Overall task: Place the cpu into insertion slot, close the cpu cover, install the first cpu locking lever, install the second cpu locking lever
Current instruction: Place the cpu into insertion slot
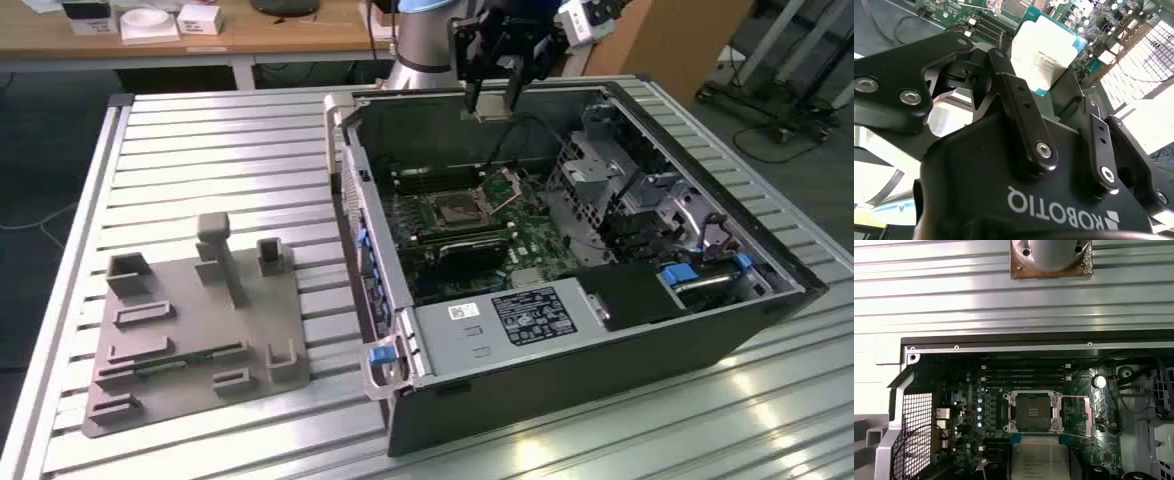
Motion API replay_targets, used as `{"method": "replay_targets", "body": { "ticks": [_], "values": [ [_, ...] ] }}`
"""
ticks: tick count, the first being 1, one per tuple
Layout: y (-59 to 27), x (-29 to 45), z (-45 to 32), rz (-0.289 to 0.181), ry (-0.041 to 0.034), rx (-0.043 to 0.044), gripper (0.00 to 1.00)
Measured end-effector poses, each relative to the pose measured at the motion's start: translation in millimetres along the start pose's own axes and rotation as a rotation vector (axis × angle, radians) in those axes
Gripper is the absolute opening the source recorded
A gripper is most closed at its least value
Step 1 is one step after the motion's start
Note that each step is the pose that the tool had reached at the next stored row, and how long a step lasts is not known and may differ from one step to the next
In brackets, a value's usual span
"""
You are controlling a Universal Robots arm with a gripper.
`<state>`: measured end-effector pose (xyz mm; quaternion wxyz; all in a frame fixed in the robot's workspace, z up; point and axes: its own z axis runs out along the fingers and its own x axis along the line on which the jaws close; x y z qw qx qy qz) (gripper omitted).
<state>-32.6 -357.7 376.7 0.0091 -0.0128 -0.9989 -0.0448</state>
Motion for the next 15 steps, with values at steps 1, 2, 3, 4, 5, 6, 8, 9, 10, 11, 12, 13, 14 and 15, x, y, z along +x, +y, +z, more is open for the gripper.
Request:
{"method": "replay_targets", "body": {
  "ticks": [1, 2, 3, 4, 5, 6, 8, 9, 10, 11, 12, 13, 14, 15],
  "values": [
    [0.0, 0.0, 0.0, 0.000, 0.0000, -0.0001, 0.54],
    [0.0, 0.0, 0.0, 0.000, 0.0000, 0.0000, 0.54],
    [0.0, 0.0, 0.0, 0.000, 0.0000, -0.0001, 0.54],
    [0.0, 0.0, 0.0, 0.000, 0.0000, -0.0001, 0.54],
    [0.0, 0.0, 0.0, 0.000, 0.0000, -0.0001, 0.54],
    [0.0, 0.0, 0.0, 0.000, 0.0000, 0.0000, 0.54],
    [0.0, 0.0, 0.0, 0.000, 0.0000, 0.0000, 0.54],
    [0.0, 0.0, 0.0, 0.000, 0.0000, 0.0000, 0.54],
    [0.0, 0.0, 0.0, 0.000, 0.0000, 0.0000, 0.54],
    [0.0, 0.0, 0.0, 0.000, 0.0000, 0.0000, 0.54],
    [0.0, 0.0, 0.0, 0.000, 0.0000, 0.0000, 0.54],
    [0.0, 0.0, 0.0, 0.000, 0.0000, 0.0001, 0.54],
    [0.2, 0.0, 0.0, 0.000, 0.0000, 0.0005, 0.54],
    [0.3, 0.0, 0.1, 0.003, -0.0003, 0.0007, 0.54]
  ]
}}
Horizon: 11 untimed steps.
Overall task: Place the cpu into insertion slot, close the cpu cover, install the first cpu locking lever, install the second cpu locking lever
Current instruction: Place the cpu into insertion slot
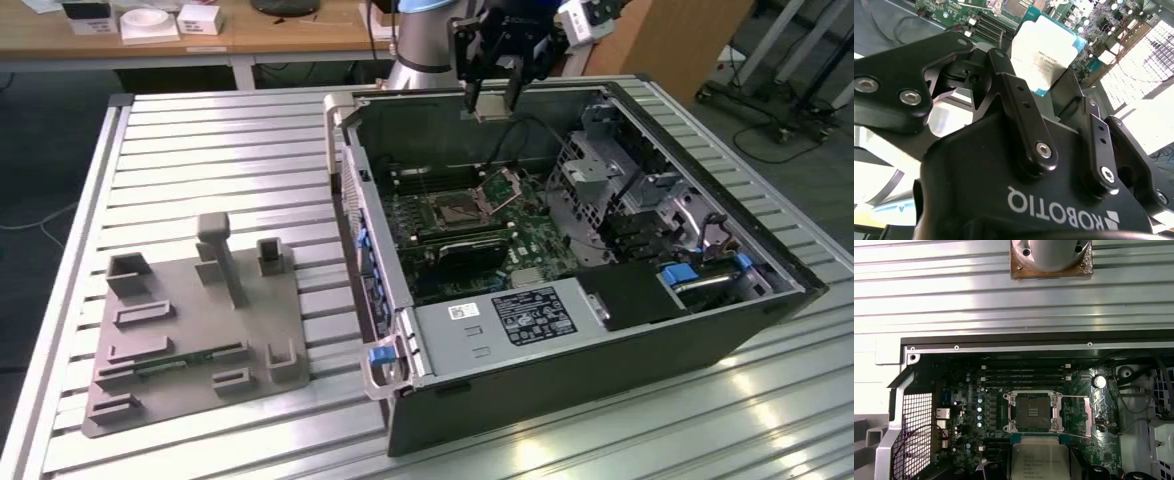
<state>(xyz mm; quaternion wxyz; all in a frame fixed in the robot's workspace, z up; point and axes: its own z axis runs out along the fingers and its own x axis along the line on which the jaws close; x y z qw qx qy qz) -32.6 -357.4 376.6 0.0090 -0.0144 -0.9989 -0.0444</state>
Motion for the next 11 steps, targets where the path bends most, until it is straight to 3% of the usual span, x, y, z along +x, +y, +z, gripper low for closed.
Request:
{"method": "replay_targets", "body": {
  "ticks": [11],
  "values": [
    [-0.2, 2.2, 1.6, 0.141, -0.0125, -0.0025, 0.54]
  ]
}}
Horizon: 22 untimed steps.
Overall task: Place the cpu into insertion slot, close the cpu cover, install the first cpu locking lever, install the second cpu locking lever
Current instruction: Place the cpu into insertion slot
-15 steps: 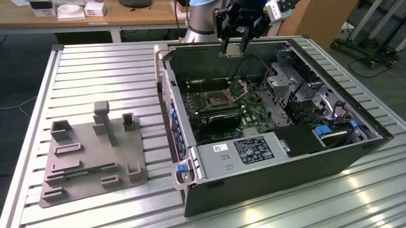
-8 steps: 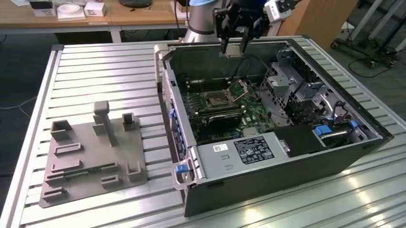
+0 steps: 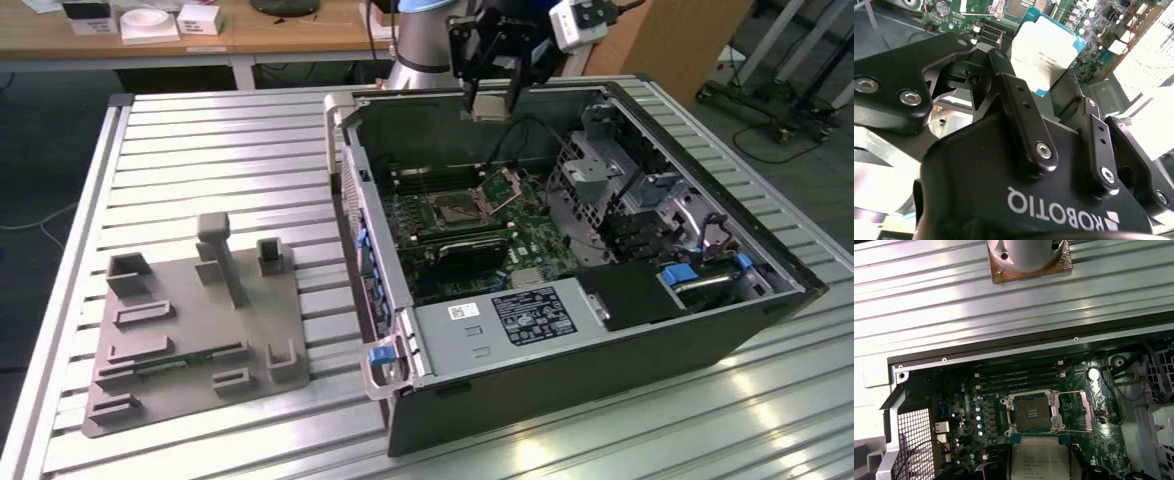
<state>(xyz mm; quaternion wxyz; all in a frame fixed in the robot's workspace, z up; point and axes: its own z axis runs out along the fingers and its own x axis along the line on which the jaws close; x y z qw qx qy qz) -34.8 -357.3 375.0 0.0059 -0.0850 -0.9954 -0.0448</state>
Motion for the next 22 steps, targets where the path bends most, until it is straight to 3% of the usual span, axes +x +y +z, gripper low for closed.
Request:
{"method": "replay_targets", "body": {
  "ticks": [8, 22],
  "values": [
    [-1.1, 6.2, 0.1, 0.043, -0.0038, -0.0009, 0.54],
    [-1.1, 6.4, 0.1, 0.045, -0.0040, -0.0009, 0.54]
  ]
}}
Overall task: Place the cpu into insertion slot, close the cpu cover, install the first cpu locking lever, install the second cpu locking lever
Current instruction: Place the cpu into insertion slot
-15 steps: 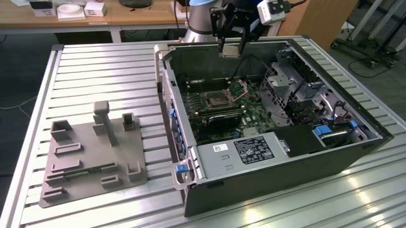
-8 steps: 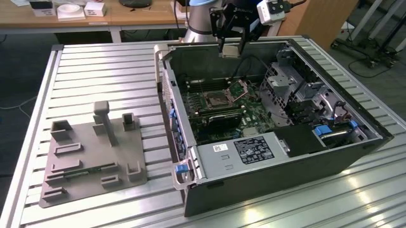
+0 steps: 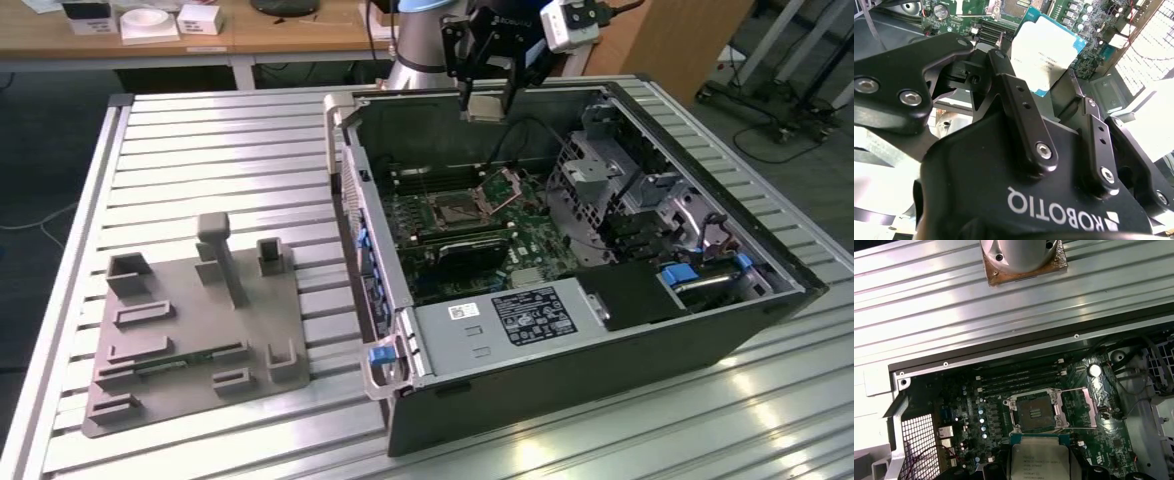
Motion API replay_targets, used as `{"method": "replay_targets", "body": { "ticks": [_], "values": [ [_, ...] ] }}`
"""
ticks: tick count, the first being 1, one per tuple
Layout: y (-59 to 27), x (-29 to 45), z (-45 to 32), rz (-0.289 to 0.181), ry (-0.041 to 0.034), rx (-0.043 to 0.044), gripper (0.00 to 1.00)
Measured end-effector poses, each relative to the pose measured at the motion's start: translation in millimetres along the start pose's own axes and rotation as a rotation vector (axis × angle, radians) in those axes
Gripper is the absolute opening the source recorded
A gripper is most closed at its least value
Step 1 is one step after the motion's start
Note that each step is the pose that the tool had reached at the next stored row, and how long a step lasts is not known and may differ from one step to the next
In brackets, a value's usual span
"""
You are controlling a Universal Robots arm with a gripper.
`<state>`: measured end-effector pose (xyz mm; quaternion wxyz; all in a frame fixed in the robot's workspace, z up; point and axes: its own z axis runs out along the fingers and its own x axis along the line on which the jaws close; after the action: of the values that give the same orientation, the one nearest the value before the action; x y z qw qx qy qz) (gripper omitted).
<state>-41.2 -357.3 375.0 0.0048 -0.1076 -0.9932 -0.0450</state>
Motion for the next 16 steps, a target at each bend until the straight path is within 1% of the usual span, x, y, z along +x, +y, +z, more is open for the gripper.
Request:
{"method": "replay_targets", "body": {
  "ticks": [5, 16],
  "values": [
    [0.0, 0.2, 0.0, 0.009, -0.0009, -0.0002, 0.54],
    [-0.4, 1.3, 0.4, 0.113, -0.0100, -0.0020, 0.54]
  ]
}}
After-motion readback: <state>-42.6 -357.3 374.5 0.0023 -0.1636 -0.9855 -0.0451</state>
